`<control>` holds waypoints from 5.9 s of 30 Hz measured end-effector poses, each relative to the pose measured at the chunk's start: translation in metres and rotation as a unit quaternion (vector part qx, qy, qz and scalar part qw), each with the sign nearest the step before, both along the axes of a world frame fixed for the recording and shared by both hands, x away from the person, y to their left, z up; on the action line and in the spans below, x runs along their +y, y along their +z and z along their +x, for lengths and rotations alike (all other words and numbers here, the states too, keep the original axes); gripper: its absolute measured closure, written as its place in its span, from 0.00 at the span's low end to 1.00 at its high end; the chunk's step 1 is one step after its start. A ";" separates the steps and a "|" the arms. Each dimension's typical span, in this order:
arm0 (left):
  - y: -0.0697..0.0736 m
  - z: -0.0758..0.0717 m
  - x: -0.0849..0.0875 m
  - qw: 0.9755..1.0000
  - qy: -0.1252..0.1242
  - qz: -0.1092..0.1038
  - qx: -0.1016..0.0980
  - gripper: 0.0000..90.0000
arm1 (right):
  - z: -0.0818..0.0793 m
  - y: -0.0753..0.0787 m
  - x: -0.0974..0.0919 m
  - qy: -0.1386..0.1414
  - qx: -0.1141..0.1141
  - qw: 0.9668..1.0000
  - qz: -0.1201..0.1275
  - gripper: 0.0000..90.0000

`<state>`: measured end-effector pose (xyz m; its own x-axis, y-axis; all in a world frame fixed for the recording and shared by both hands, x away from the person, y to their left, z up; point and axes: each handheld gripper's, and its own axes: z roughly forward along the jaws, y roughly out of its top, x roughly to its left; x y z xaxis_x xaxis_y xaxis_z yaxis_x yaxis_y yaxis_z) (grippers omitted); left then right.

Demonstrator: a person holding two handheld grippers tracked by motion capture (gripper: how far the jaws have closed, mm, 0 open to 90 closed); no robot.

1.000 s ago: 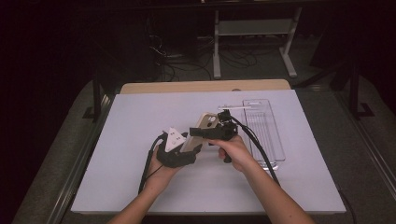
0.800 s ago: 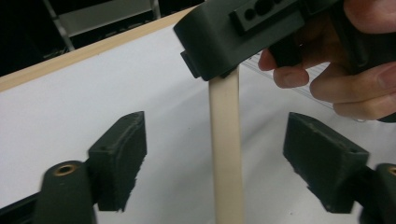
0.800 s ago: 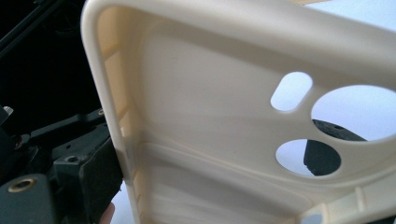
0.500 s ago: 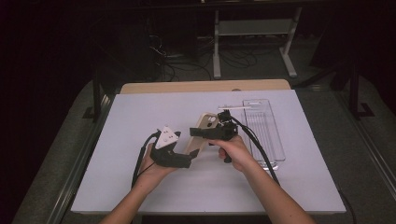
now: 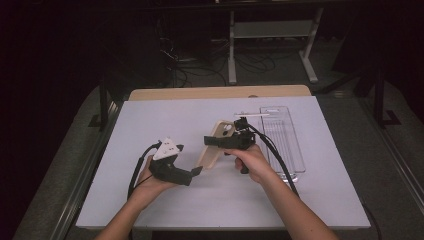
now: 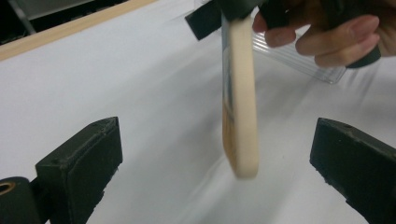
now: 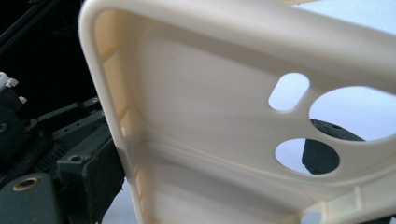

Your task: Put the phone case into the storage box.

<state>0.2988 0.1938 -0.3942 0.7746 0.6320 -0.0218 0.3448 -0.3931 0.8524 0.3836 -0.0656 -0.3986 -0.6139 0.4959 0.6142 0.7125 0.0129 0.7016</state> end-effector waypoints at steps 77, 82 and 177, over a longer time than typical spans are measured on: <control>-0.032 -0.016 0.064 1.000 -0.011 -0.005 0.011 0.02 | 0.050 0.069 -0.100 -0.149 -0.025 0.988 -0.031 0.10; -0.032 -0.016 0.064 1.000 -0.013 -0.004 0.011 0.02 | 0.053 0.074 -0.112 -0.163 -0.027 0.986 -0.037 0.10; -0.036 -0.015 0.064 0.999 -0.023 -0.001 0.029 0.02 | 0.116 0.041 -0.124 -0.230 0.013 0.907 -0.353 0.11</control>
